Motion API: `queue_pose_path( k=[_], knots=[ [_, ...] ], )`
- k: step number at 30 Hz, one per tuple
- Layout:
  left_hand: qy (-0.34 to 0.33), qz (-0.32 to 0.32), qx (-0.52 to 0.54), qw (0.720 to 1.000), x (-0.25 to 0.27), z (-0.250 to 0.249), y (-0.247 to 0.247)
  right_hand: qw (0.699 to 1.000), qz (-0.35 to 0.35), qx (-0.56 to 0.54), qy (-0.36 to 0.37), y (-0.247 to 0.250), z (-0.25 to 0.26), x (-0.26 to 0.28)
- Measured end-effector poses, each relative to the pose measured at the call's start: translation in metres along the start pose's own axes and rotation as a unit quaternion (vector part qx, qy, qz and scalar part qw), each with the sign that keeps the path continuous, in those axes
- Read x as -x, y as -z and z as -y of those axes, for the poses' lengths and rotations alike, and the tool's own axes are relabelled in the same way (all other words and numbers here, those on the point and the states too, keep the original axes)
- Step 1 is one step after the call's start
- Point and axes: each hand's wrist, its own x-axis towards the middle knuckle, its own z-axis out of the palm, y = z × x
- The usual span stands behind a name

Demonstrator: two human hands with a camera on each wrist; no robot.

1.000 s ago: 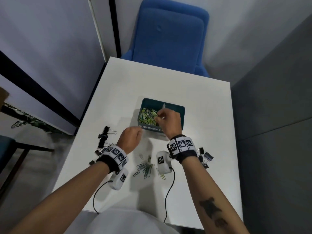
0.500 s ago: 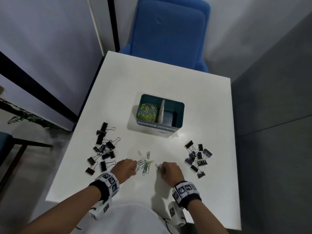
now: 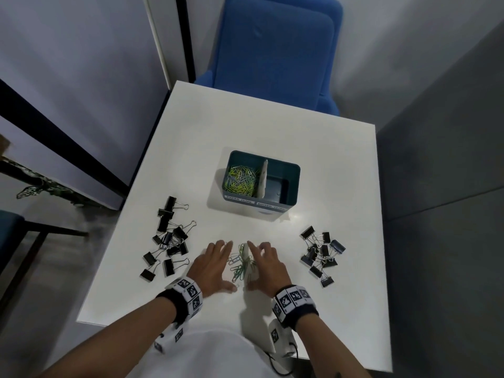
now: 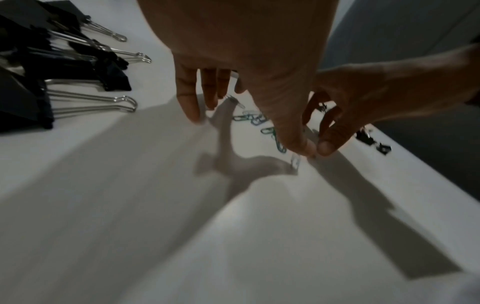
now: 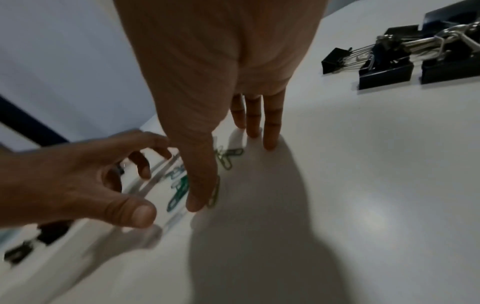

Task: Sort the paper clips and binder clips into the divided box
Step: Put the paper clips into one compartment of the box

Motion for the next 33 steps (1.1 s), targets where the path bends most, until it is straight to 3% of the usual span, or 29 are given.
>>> queue_pose_path(
  k=[4,9,13,19,25,29,33],
  knots=[
    [-0.020,-0.022,-0.030,0.999,-0.005,-0.015,-0.003,0.999,-0.034,0.023,0.021,-0.009,0.008,-0.005],
    [-0.076,-0.072,-0.039,0.994,-0.013,-0.018,-0.015,0.994,-0.105,-0.030,0.014,-0.022,0.014,-0.008],
    [-0.072,-0.066,-0.047,0.994,-0.014,-0.014,-0.012,0.991,-0.130,-0.035,-0.002,-0.025,0.012,-0.007],
    [-0.035,-0.065,0.091,0.993,-0.017,-0.001,-0.002,0.991,-0.118,-0.039,-0.048,-0.015,0.008,-0.007],
    [-0.050,-0.139,0.200,0.969,-0.011,-0.005,0.044,0.979,-0.111,-0.143,-0.095,-0.006,0.004,-0.003],
    [-0.078,-0.219,0.231,0.945,-0.024,-0.014,0.100,0.966,-0.101,-0.213,-0.106,-0.003,0.001,0.006],
    [-0.065,-0.293,0.257,0.919,-0.057,-0.021,0.160,0.964,-0.104,-0.222,-0.103,0.005,0.002,0.011]
  ],
)
